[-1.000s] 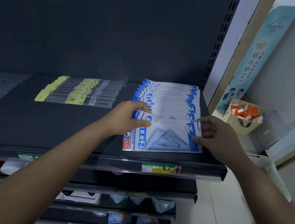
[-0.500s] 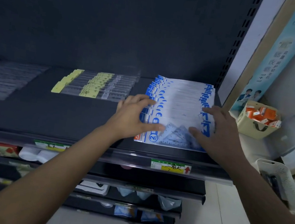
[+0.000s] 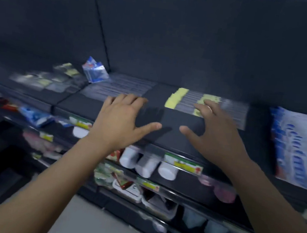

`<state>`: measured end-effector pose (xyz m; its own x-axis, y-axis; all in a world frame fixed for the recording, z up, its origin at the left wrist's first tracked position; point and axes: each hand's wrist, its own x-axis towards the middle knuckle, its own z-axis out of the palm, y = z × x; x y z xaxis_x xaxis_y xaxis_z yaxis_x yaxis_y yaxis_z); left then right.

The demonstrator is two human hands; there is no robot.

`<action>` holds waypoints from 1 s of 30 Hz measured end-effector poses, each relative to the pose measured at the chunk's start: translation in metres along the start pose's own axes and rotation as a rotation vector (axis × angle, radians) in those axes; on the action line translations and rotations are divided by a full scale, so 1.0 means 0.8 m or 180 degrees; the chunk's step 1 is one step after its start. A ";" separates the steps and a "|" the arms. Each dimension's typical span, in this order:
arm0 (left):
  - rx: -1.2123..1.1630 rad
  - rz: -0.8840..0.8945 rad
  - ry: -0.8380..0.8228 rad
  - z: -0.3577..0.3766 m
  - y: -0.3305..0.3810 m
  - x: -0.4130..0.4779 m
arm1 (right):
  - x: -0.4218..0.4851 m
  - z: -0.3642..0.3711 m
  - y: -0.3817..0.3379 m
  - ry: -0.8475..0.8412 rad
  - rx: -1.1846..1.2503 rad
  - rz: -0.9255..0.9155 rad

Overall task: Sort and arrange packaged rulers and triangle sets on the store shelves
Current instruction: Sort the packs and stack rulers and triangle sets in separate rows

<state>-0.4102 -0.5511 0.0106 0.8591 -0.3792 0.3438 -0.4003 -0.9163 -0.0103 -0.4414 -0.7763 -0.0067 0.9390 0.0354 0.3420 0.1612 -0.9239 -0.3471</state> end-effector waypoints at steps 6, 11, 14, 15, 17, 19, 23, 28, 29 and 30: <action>0.0453 -0.0513 -0.0045 -0.032 -0.196 -0.045 | 0.068 0.073 -0.175 0.0085 0.0256 -0.0278; 0.0511 -0.0696 -0.0173 -0.025 -0.312 -0.062 | 0.120 0.134 -0.261 -0.0220 0.0308 -0.0288; 0.0565 -0.0866 -0.0271 -0.013 -0.373 -0.056 | 0.162 0.169 -0.297 -0.0232 0.0352 -0.0294; 0.0569 -0.0881 -0.0296 -0.008 -0.392 -0.052 | 0.177 0.181 -0.308 -0.0222 0.0388 -0.0287; 0.0583 -0.0863 -0.0348 0.005 -0.431 -0.041 | 0.209 0.207 -0.326 -0.0215 0.0452 -0.0235; 0.0624 -0.0853 -0.0418 0.017 -0.474 -0.023 | 0.241 0.236 -0.344 -0.0306 0.0480 -0.0194; 0.0662 -0.0789 -0.0623 0.042 -0.554 0.038 | 0.308 0.281 -0.378 -0.0696 0.0408 -0.0064; 0.0448 -0.0429 -0.0773 0.085 -0.627 0.111 | 0.384 0.320 -0.408 -0.0560 0.0360 0.0115; 0.0388 -0.0345 -0.0798 0.094 -0.639 0.124 | 0.396 0.327 -0.413 -0.0567 0.0330 0.0168; 0.0344 -0.0269 -0.0822 0.103 -0.651 0.136 | 0.405 0.333 -0.417 -0.0629 0.0258 0.0220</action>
<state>-0.0821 -0.1257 -0.0239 0.9463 -0.3083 0.0975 -0.2994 -0.9493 -0.0964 -0.1096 -0.3551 -0.0131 0.9887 0.0544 0.1400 0.1108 -0.8933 -0.4355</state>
